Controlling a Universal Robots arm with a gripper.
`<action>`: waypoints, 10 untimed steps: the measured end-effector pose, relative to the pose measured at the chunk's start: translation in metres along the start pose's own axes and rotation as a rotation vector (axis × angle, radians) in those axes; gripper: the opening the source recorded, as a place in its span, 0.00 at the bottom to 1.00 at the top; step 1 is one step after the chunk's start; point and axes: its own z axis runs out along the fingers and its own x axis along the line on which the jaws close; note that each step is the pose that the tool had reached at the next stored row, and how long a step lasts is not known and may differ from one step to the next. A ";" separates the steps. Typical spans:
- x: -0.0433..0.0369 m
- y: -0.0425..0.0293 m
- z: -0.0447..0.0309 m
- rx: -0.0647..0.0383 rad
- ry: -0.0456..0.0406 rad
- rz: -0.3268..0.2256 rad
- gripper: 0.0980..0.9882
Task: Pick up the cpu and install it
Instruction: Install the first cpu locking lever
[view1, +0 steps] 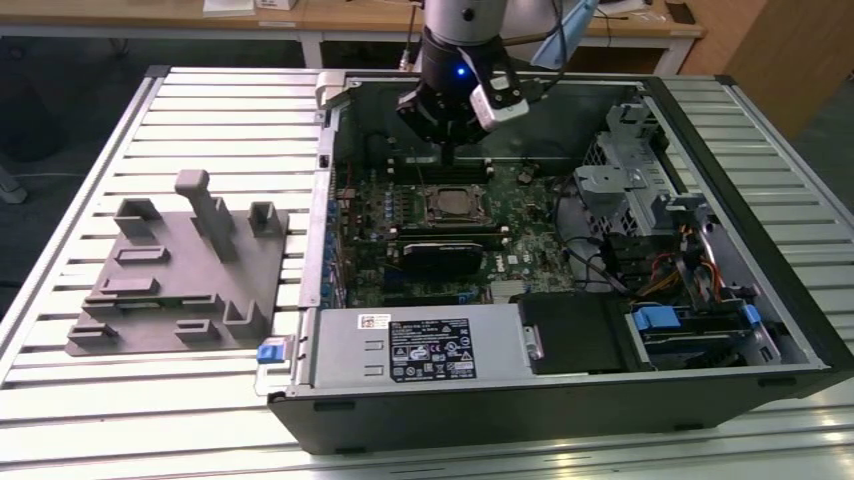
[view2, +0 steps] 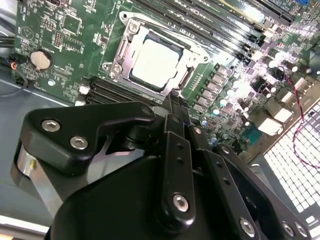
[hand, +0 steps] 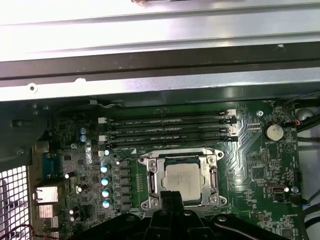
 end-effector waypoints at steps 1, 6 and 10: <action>0.0004 0.0000 0.0000 0.000 0.0000 -0.001 0.01; 0.0042 -0.0004 0.0000 0.000 -0.0001 -0.002 0.01; 0.0064 -0.0006 0.0000 0.000 0.0001 -0.004 0.01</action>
